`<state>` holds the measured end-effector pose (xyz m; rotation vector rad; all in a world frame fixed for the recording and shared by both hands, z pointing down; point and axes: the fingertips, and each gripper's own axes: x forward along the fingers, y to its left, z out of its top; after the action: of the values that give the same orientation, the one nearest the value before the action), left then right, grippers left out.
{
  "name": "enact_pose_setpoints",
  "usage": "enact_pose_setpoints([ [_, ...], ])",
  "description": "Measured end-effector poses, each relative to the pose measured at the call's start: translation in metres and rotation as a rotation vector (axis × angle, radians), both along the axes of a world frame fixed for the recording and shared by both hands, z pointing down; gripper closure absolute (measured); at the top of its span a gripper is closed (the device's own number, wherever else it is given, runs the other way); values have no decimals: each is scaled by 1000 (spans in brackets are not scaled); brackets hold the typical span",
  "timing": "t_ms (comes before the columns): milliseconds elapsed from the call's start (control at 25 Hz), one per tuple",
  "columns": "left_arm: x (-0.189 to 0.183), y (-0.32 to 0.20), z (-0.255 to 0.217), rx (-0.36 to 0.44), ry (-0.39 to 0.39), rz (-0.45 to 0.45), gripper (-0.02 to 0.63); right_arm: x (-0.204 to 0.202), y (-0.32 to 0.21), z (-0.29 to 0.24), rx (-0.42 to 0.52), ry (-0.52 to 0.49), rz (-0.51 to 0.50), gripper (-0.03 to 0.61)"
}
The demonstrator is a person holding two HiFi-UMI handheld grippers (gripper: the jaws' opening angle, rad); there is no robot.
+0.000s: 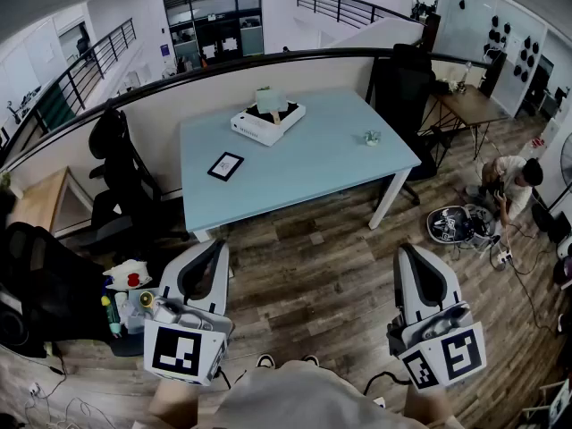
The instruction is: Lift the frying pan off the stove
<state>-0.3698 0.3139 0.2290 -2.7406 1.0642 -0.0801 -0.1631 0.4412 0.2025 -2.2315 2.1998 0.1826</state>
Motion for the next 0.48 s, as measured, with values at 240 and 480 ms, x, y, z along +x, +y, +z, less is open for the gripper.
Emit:
enact_pose_setpoints([
  [240,21,0,5,-2,-18,-11,611,28,-2,14,-71,-16,21,575],
  [480,48,10,6,-62,62,14,611,56,5,30,-100,-23,-3,575],
])
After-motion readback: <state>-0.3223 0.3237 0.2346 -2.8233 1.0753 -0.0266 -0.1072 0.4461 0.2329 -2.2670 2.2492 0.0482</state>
